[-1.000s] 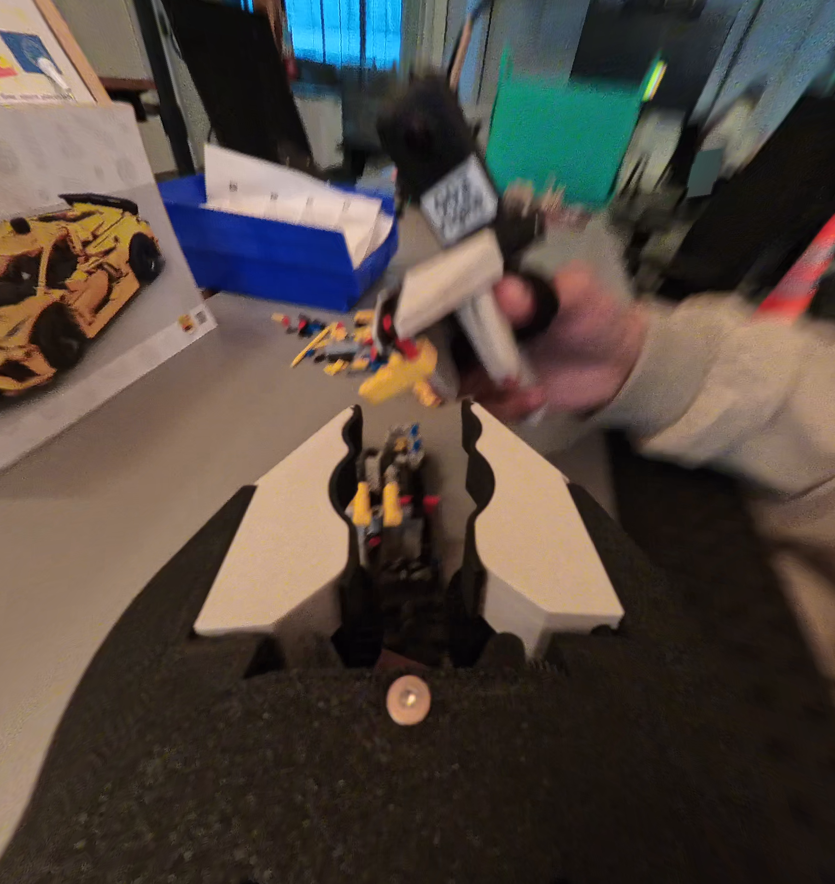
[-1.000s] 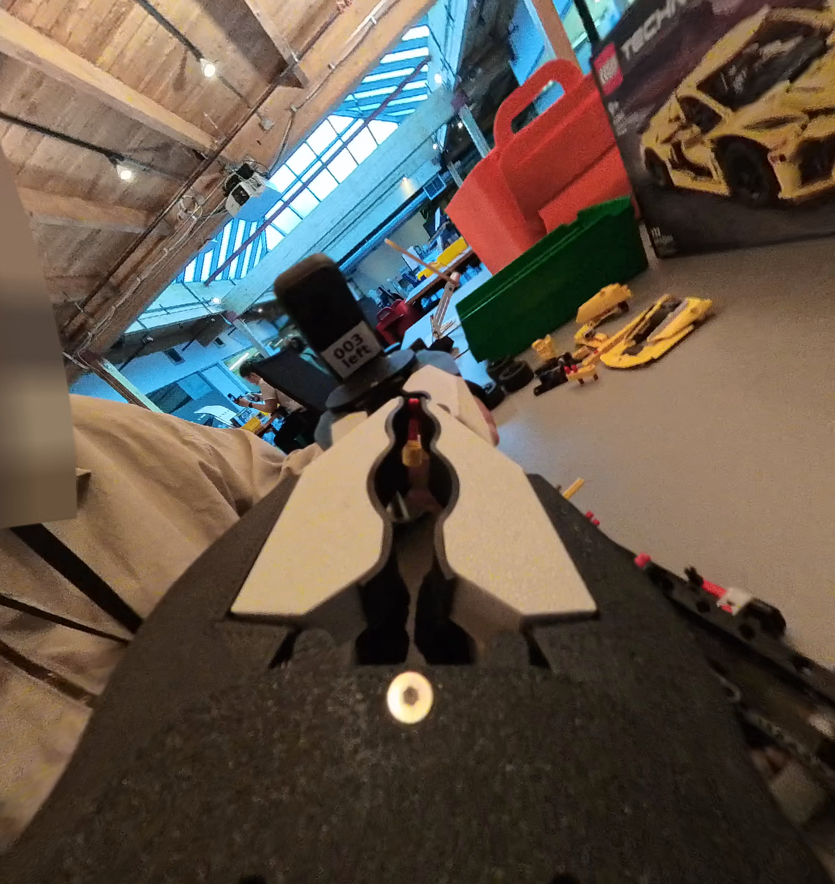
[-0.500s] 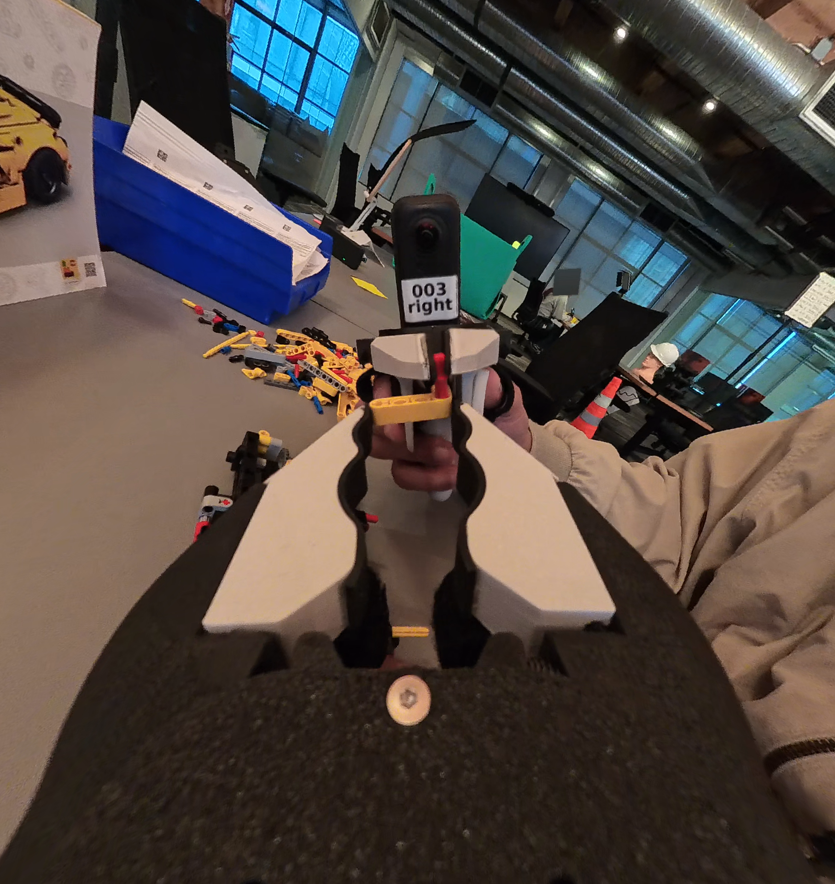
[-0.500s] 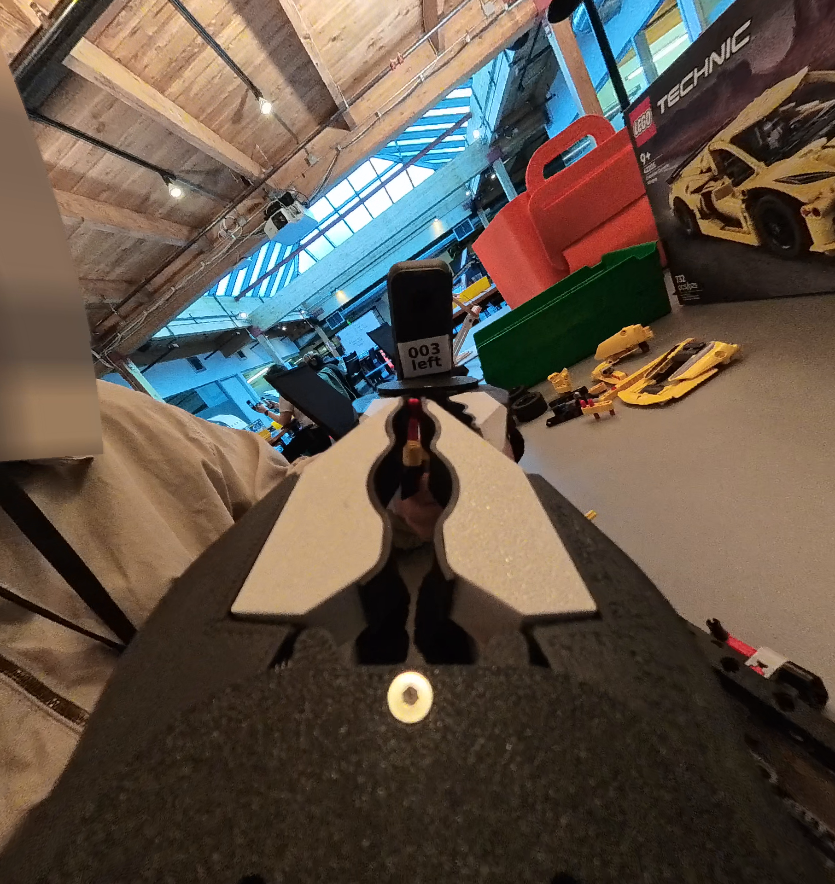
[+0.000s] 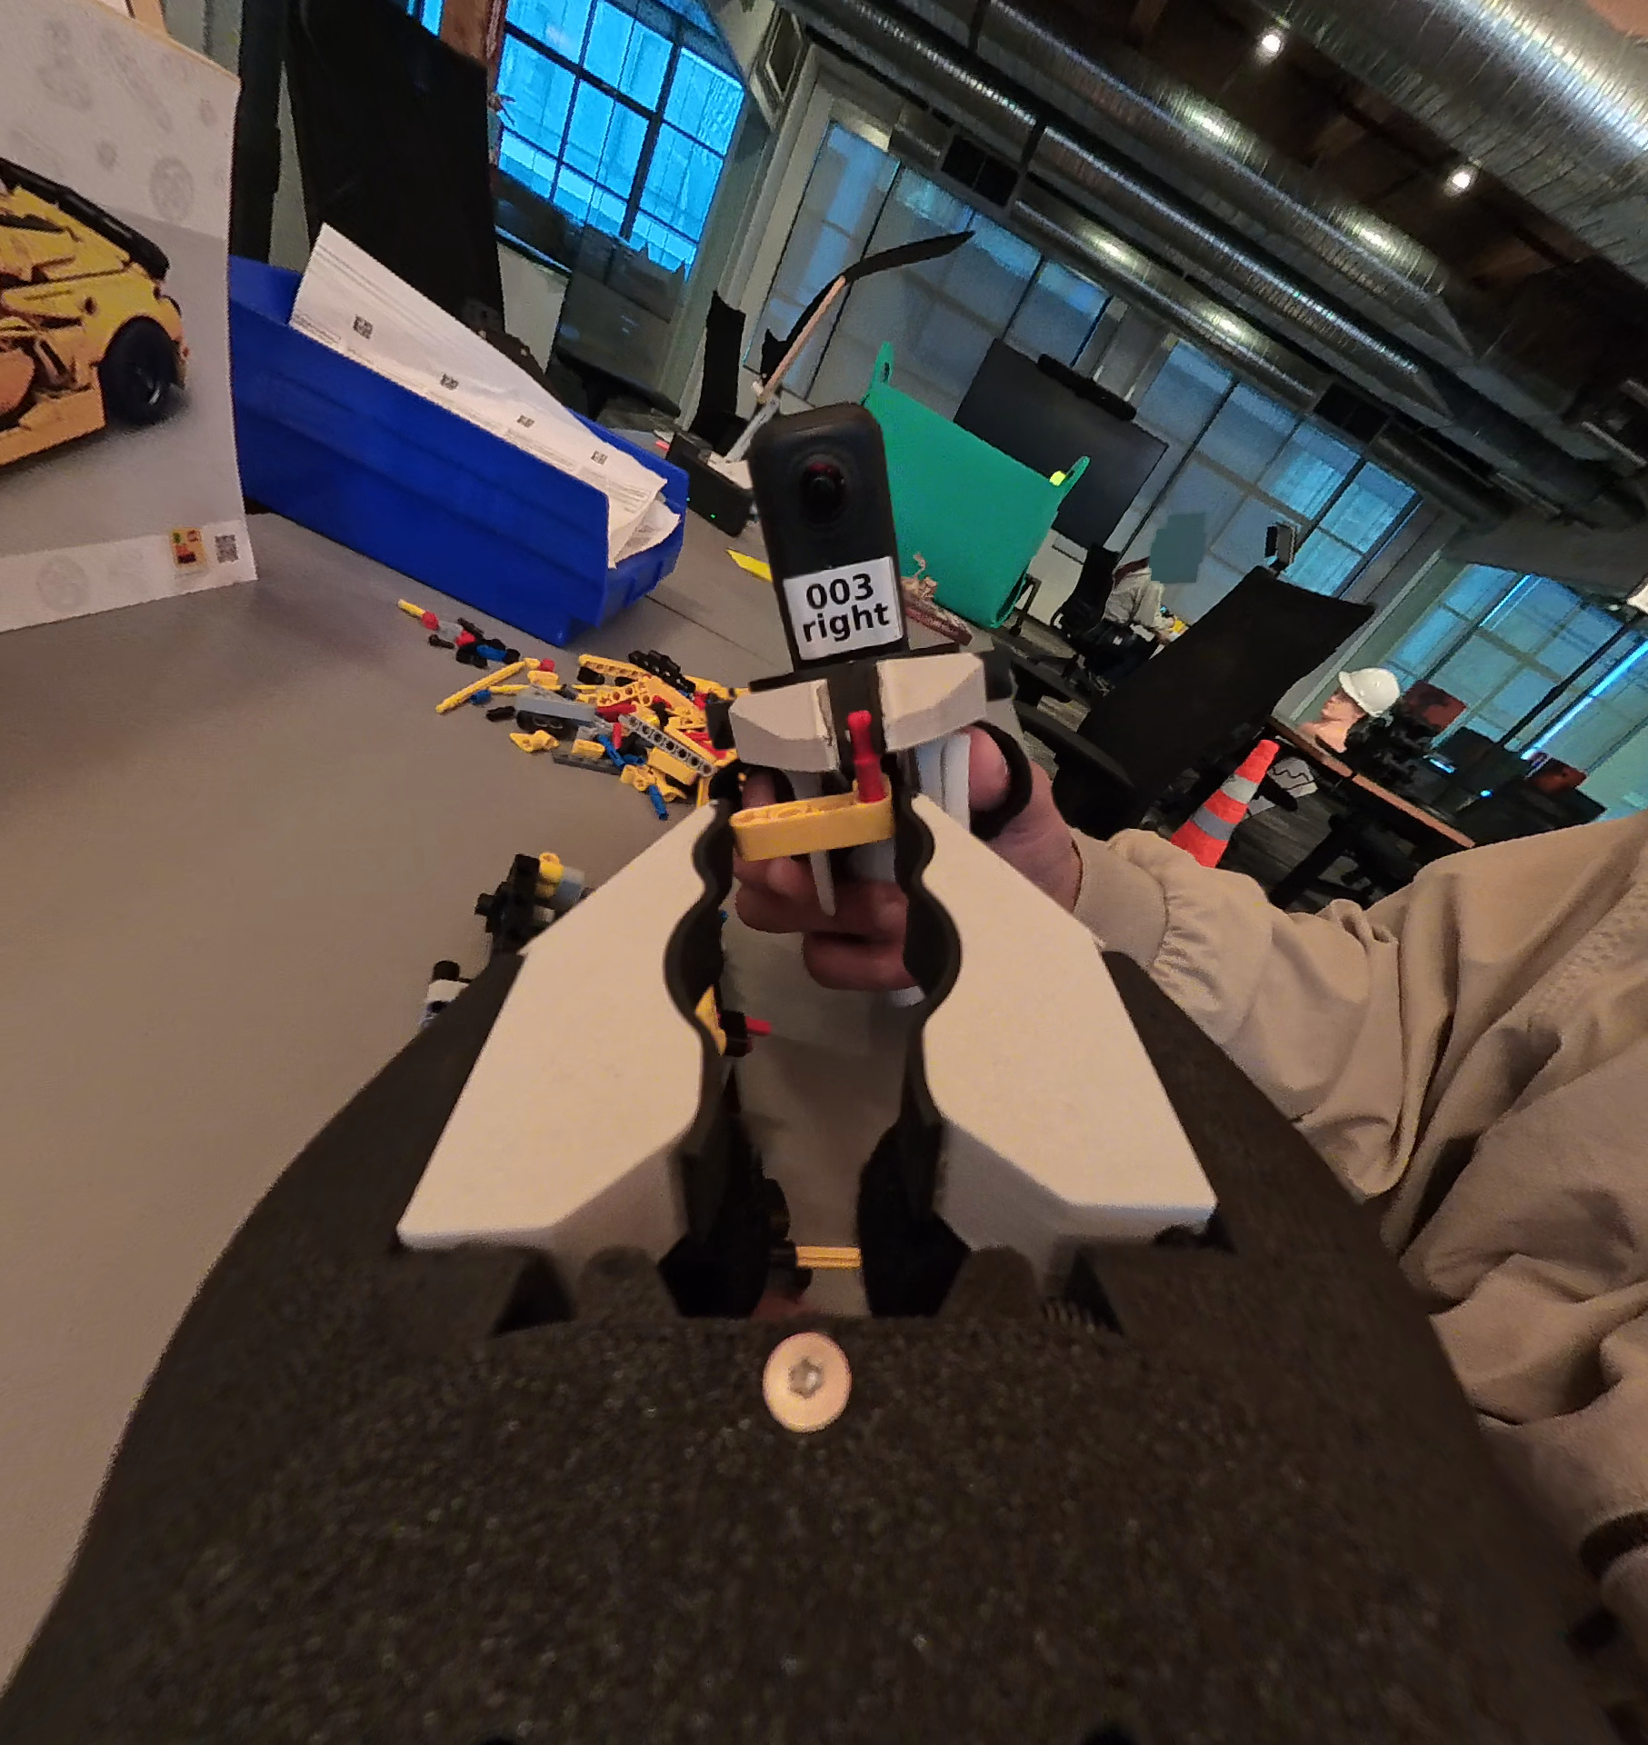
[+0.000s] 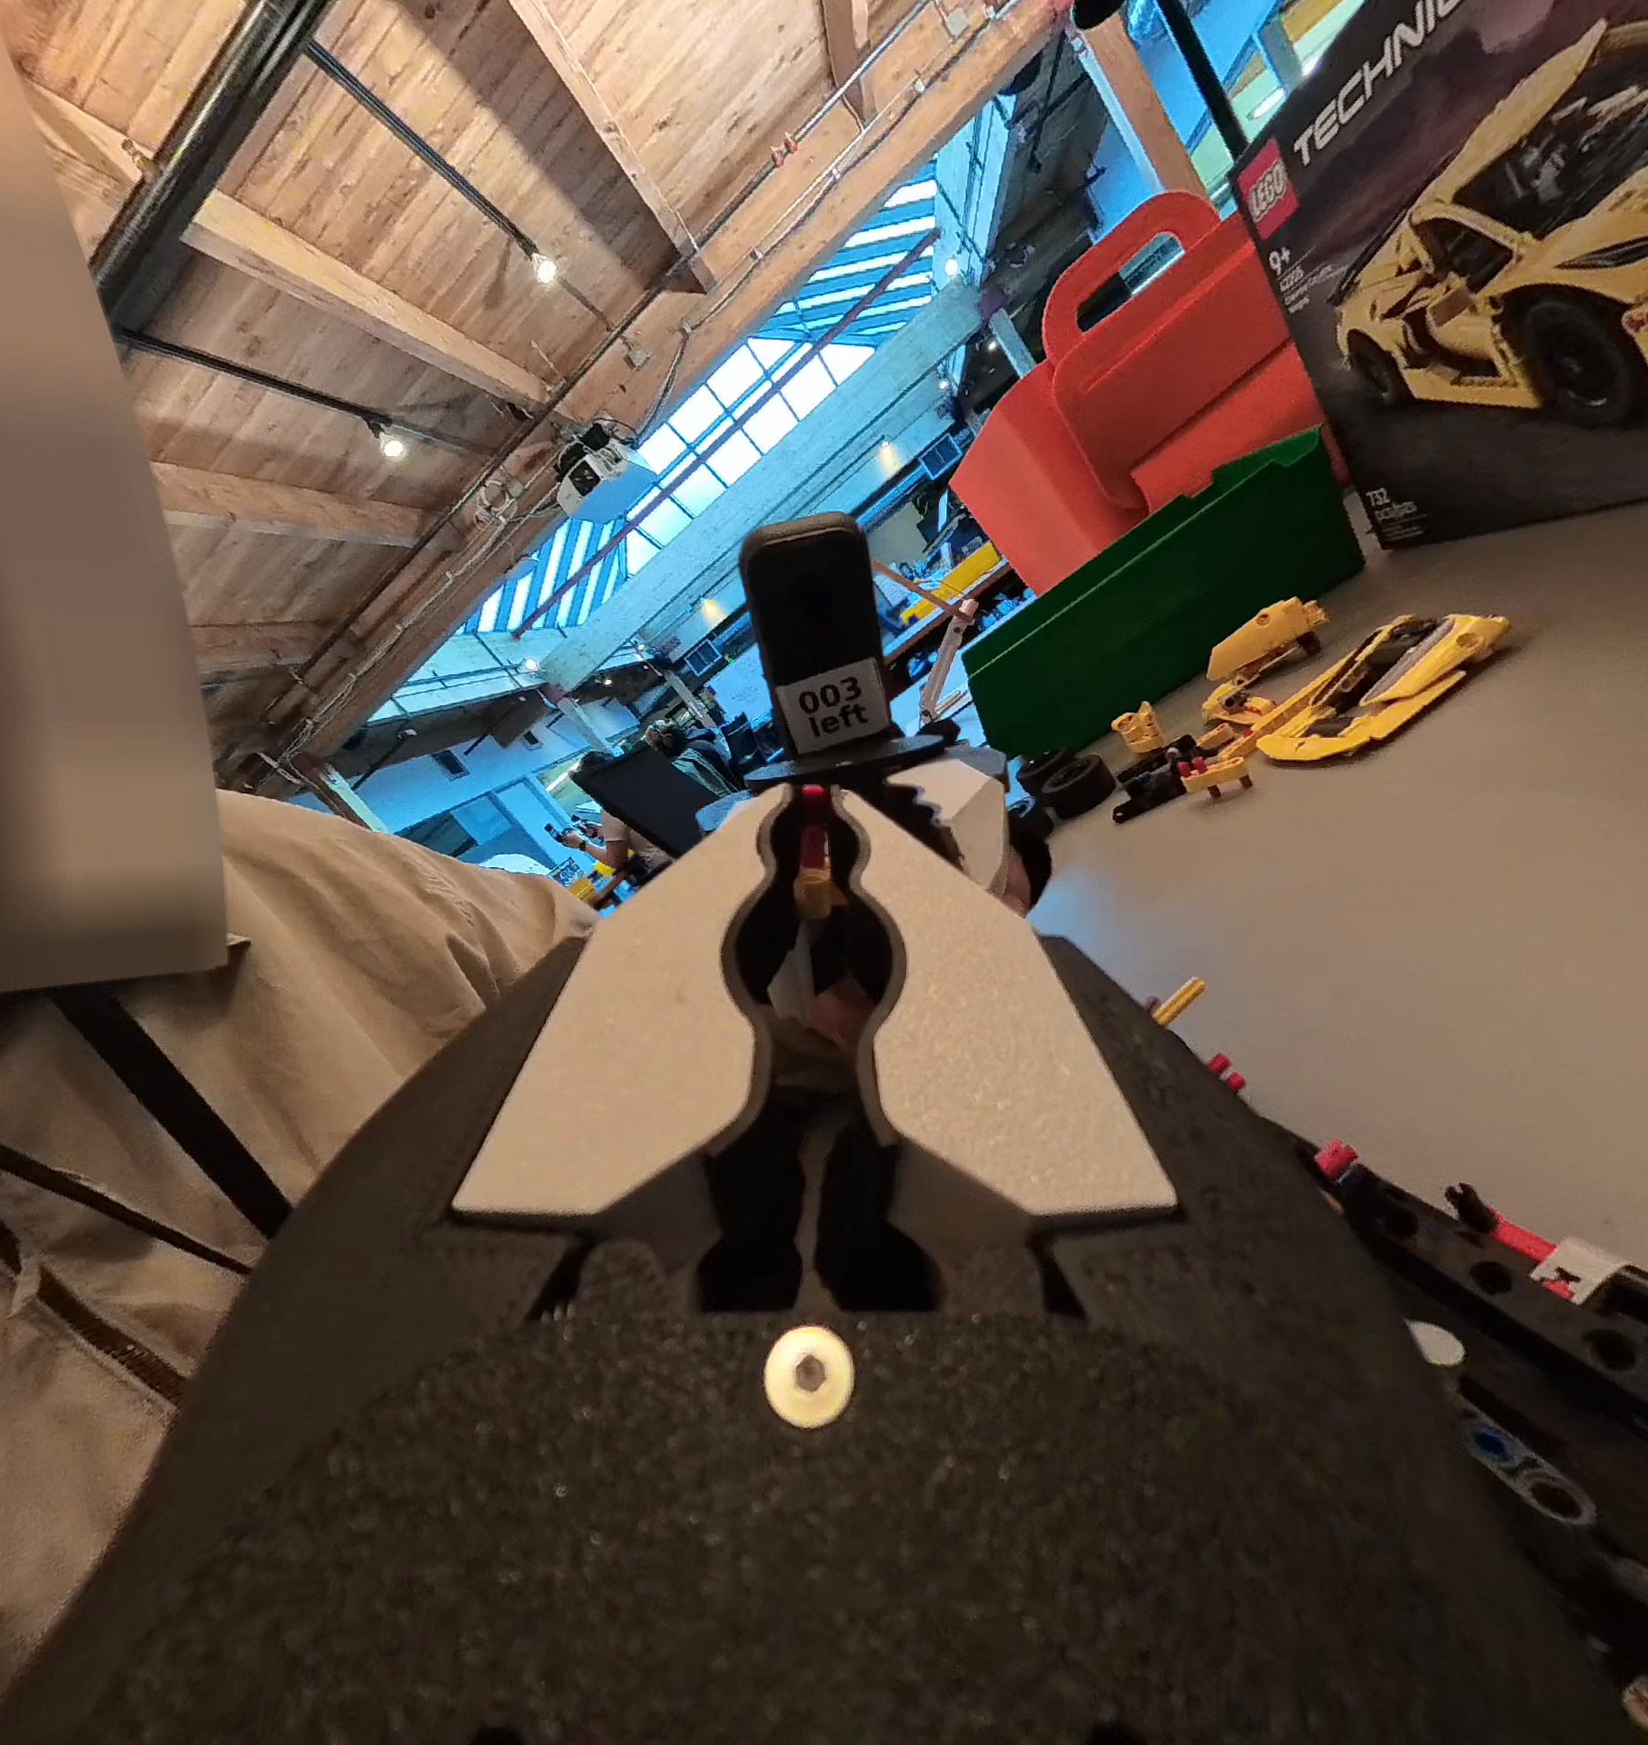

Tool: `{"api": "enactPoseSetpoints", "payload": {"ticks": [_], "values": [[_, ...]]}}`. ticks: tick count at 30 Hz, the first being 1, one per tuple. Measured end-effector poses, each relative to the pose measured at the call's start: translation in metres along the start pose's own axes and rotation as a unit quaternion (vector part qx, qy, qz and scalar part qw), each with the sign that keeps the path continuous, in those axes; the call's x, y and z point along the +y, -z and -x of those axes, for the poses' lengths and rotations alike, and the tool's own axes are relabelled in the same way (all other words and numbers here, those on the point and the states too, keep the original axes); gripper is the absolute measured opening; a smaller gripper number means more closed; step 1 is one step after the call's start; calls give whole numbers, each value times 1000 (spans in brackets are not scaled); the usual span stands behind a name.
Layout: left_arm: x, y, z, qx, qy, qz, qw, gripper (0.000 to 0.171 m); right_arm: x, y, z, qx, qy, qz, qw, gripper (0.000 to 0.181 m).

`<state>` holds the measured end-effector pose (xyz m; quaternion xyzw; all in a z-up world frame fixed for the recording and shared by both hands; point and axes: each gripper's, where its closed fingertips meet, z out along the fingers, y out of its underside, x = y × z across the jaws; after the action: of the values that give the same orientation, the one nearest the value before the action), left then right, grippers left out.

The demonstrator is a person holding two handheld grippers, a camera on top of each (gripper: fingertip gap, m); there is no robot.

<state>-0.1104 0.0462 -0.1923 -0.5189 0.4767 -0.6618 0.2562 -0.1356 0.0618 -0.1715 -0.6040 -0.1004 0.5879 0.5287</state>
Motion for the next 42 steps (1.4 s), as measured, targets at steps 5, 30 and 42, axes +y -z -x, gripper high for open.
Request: {"api": "enactPoseSetpoints", "payload": {"ticks": [5, 30, 42], "values": [[1, -1, 0, -1, 5, 2, 1000, 33, 2, 0, -2, -5, -12, 0, 1000, 7], [18, 5, 30, -131, -93, 84, 983, 33, 18, 7, -28, 98, 43, 59, 992, 3], [20, -1, 23, -149, -177, 88, 969, 33, -70, 81, -15, 139, 60, -130, 980, 3]]}}
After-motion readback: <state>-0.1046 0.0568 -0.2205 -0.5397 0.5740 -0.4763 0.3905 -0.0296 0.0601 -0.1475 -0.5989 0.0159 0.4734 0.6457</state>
